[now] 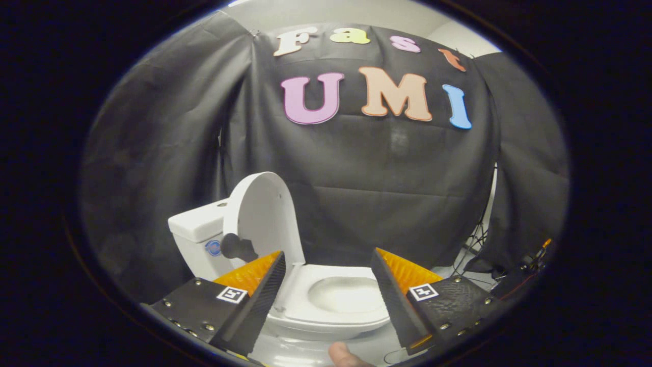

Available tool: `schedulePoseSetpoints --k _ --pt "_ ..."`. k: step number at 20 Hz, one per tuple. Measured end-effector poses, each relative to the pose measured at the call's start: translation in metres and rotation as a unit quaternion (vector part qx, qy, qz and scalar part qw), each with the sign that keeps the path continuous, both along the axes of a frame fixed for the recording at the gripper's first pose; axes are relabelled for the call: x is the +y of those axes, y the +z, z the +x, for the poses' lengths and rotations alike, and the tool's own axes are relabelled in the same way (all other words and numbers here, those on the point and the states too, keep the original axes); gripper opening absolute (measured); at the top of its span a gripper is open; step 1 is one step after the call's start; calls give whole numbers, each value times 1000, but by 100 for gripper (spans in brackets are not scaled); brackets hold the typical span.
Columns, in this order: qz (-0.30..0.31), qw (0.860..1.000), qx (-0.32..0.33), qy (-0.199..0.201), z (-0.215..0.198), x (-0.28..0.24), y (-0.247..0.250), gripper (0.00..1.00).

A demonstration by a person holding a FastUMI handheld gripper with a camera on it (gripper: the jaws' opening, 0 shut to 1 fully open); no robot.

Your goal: Open the toilet lid.

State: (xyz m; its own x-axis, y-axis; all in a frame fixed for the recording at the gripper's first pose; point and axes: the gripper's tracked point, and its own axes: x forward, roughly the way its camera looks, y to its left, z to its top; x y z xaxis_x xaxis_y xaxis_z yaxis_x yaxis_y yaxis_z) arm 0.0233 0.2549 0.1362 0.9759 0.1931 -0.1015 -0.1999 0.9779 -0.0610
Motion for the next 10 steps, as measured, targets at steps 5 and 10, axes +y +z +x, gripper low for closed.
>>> schedulePoseSetpoints --k 5,10 --pt "8 999 -10 -38 8 -43 0 100" --pt "33 997 -24 -63 20 -71 0 100"
